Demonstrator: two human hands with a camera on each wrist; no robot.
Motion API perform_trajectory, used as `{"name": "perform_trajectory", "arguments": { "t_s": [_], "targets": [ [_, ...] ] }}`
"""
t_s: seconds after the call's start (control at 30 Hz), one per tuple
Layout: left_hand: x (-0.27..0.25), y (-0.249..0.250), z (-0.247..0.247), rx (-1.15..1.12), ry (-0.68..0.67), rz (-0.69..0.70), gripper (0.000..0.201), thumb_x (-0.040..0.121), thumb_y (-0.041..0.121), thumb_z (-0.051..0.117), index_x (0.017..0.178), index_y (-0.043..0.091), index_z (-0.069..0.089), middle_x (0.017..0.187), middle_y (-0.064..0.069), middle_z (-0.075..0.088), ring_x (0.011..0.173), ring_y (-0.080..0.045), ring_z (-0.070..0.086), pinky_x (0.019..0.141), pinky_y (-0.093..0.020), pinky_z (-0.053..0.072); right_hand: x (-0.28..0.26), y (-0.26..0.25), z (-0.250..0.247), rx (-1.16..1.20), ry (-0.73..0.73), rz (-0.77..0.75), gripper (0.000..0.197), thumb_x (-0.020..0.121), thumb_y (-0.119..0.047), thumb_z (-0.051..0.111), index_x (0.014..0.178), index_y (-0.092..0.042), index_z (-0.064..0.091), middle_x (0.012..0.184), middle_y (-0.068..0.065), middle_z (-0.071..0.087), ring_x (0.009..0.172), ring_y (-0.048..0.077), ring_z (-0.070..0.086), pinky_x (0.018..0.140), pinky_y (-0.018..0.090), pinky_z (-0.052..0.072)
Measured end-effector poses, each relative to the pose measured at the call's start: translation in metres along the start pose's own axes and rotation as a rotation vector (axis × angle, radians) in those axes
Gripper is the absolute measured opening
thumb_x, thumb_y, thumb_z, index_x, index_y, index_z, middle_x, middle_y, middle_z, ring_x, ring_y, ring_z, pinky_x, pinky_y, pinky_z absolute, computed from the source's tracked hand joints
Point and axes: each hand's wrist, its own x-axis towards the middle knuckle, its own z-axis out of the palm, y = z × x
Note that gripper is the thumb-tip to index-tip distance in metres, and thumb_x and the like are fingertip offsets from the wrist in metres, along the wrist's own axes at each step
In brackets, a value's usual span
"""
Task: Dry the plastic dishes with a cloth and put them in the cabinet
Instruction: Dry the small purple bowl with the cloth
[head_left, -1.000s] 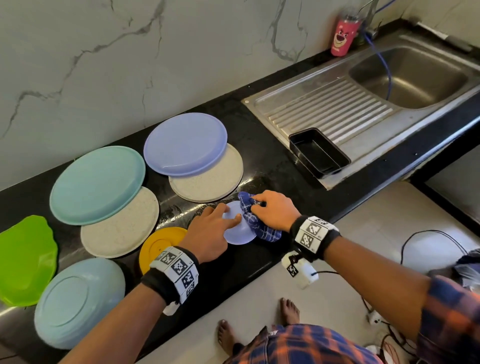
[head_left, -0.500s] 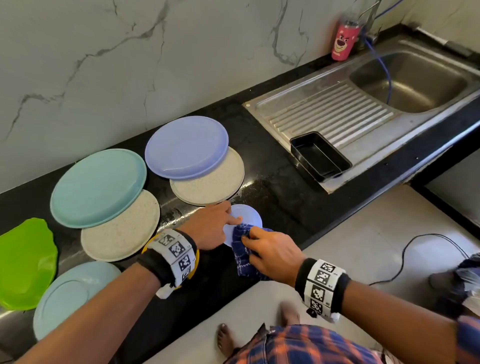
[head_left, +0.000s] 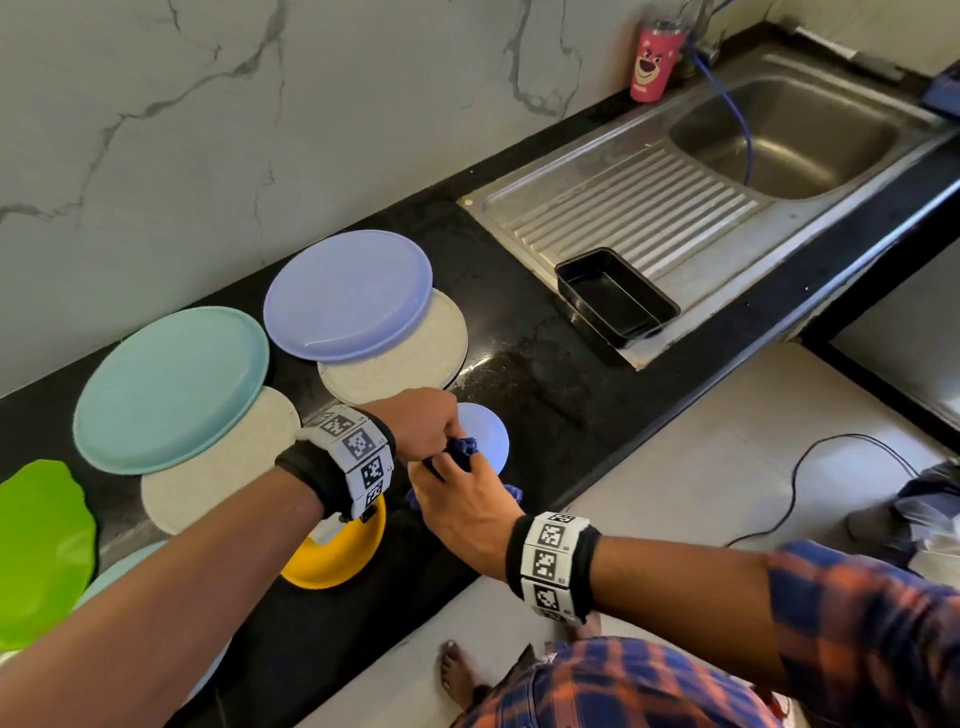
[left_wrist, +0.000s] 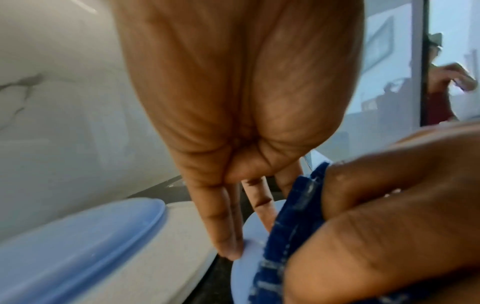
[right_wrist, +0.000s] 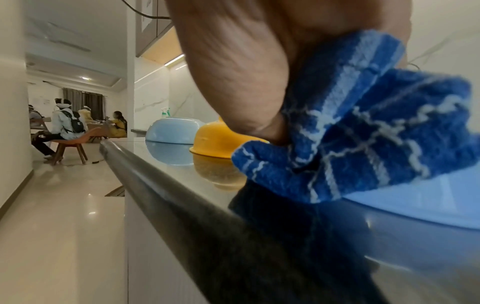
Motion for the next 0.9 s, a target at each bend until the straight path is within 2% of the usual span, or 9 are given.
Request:
{"name": "perform_trajectory", "arguments": {
  "t_s": [0.1, 0.2, 0.27, 0.37, 0.47, 0.6, 0.73, 0.83, 0.9],
  "targets": [
    [0.000, 0.002, -0.005, 0.082, 0.049, 0.002, 0.027, 0.094, 0.005, 0.050, 0.097, 0.011, 0.076, 0.066, 0.002, 0.052, 0.067, -0.022, 0.048, 0.054, -0.023, 0.031, 0.004, -0.003, -0.008, -0.008, -0.027, 0.020, 0.032, 0.095, -0.030, 0.056, 0.122, -0.017, 0.068, 0.138, 0.009, 0.048, 0.119, 0.033, 0.047, 0.072, 0.040, 0.044],
    [0.000, 0.000, 0.002, 0.139, 0.119, -0.001, 0.015, 0.095, 0.013, 0.052, 0.108, 0.016, 0.060, 0.102, 0.000, 0.062, 0.084, -0.020, 0.057, 0.070, -0.029, 0.047, 0.002, -0.001, -0.008, -0.001, -0.001, 0.013, 0.029, 0.093, -0.030, 0.060, 0.118, -0.020, 0.070, 0.135, 0.005, 0.052, 0.117, 0.032, 0.047, 0.067, 0.036, 0.037],
    [-0.002, -0.003, 0.008, 0.057, 0.108, -0.018, 0.021, 0.093, 0.010, 0.055, 0.112, 0.019, 0.053, 0.121, -0.003, 0.059, 0.089, -0.023, 0.060, 0.080, -0.036, 0.051, -0.005, 0.005, -0.002, 0.013, 0.031, 0.002, 0.028, 0.092, -0.031, 0.059, 0.116, -0.024, 0.072, 0.131, 0.001, 0.055, 0.103, 0.027, 0.050, 0.062, 0.035, 0.030],
    [-0.006, -0.007, 0.012, -0.034, 0.061, -0.014, 0.039, 0.092, 0.003, 0.055, 0.127, 0.019, 0.063, 0.147, 0.006, 0.038, 0.095, -0.018, 0.054, 0.081, -0.030, 0.043, -0.023, 0.021, 0.013, 0.048, 0.107, -0.053, 0.039, 0.091, -0.023, 0.051, 0.127, -0.020, 0.065, 0.140, -0.001, 0.051, 0.089, 0.025, 0.049, 0.059, 0.034, 0.029],
    [-0.007, -0.006, 0.013, -0.016, 0.079, 0.014, 0.039, 0.092, 0.003, 0.055, 0.126, 0.018, 0.067, 0.152, 0.007, 0.029, 0.111, -0.023, 0.053, 0.084, -0.026, 0.034, -0.042, 0.045, 0.026, 0.106, 0.155, -0.110, 0.045, 0.090, -0.014, 0.047, 0.134, -0.014, 0.057, 0.144, -0.001, 0.045, 0.083, 0.024, 0.045, 0.057, 0.033, 0.037],
    [-0.004, -0.010, 0.022, -0.063, 0.132, 0.005, 0.034, 0.097, 0.006, 0.053, 0.126, 0.016, 0.067, 0.154, 0.006, 0.029, 0.115, -0.028, 0.054, 0.083, -0.026, 0.034, -0.055, 0.080, 0.040, 0.330, 0.156, -0.074, 0.046, 0.090, -0.013, 0.040, 0.133, -0.015, 0.057, 0.144, 0.001, 0.045, 0.093, 0.029, 0.051, 0.078, 0.040, 0.052],
    [-0.008, -0.011, 0.027, -0.013, 0.161, 0.050, 0.038, 0.097, 0.007, 0.049, 0.128, 0.022, 0.067, 0.155, 0.002, 0.031, 0.128, -0.026, 0.040, 0.097, -0.032, 0.038, -0.046, 0.110, 0.049, 0.635, 0.226, 0.079, 0.033, 0.090, -0.013, 0.050, 0.115, -0.012, 0.071, 0.125, 0.005, 0.064, 0.105, 0.029, 0.060, 0.098, 0.036, 0.046],
    [-0.012, -0.003, 0.028, 0.044, 0.192, 0.041, 0.039, 0.094, 0.010, 0.050, 0.126, 0.022, 0.067, 0.152, 0.002, 0.034, 0.129, -0.025, 0.035, 0.097, -0.034, 0.038, -0.033, 0.129, 0.044, 0.756, 0.168, 0.229, 0.031, 0.090, -0.004, 0.053, 0.115, -0.009, 0.071, 0.120, 0.007, 0.069, 0.109, 0.024, 0.060, 0.101, 0.024, 0.036],
    [-0.015, 0.004, 0.030, 0.043, 0.232, 0.028, 0.035, 0.093, 0.010, 0.050, 0.122, 0.018, 0.070, 0.150, -0.001, 0.035, 0.126, -0.025, 0.038, 0.097, -0.035, 0.040, -0.019, 0.140, 0.040, 0.809, 0.117, 0.221, 0.033, 0.089, 0.002, 0.055, 0.114, -0.009, 0.072, 0.118, 0.006, 0.069, 0.109, 0.022, 0.060, 0.102, 0.026, 0.039]
  ]
}}
